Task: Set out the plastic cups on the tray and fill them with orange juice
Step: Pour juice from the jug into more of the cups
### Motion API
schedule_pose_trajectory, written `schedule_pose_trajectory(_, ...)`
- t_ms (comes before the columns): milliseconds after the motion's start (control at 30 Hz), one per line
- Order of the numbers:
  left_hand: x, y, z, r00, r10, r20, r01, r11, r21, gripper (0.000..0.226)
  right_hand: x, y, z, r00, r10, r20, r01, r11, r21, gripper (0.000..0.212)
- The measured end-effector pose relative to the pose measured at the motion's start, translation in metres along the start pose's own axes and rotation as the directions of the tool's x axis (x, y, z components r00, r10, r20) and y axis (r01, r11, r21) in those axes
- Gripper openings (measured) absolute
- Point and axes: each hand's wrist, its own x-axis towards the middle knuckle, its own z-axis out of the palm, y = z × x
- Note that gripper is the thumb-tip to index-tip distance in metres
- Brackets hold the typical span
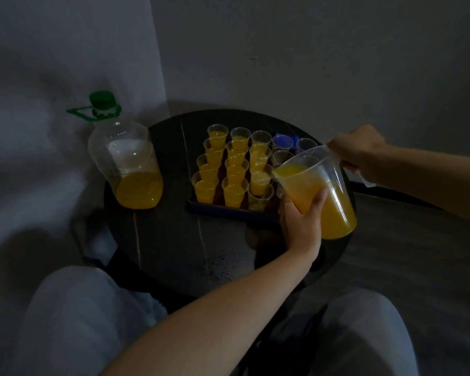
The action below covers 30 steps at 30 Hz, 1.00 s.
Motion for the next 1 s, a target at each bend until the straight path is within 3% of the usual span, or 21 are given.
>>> schedule_pose_trajectory(233, -0.0007, 0.0020, 0.0002, 1.000, -0.024, 0.021, 0.025, 0.999, -0.048, 0.085, 0.0000, -0.0018, 0.0001, 1.000, 0.001, -0.010, -0.001, 1.000, -0.027, 0.023)
schedule_pose_trajectory(600, -0.0014, 0.0059, 0.0007, 1.000, -0.024, 0.013, 0.025, 0.998, -0.051, 0.076, 0.0034, -0.0042, 0.0008, 1.000, -0.006, -0.011, 0.005, 0.999, -0.044, 0.022)
schedule_pose_trajectory(800, -0.0007, 0.0052, 0.0024, 1.000, -0.001, -0.007, 0.001, 0.999, -0.037, 0.112, 0.0026, -0.0068, -0.0014, 1.000, -0.007, -0.002, 0.007, 0.999, -0.052, 0.024)
schedule_pose_trajectory(1000, 0.0010, 0.0043, 0.0010, 1.000, -0.006, 0.003, 0.007, 0.999, -0.051, 0.119, 0.0030, -0.0071, 0.0007, 1.000, -0.002, -0.001, 0.002, 0.998, -0.064, 0.024)
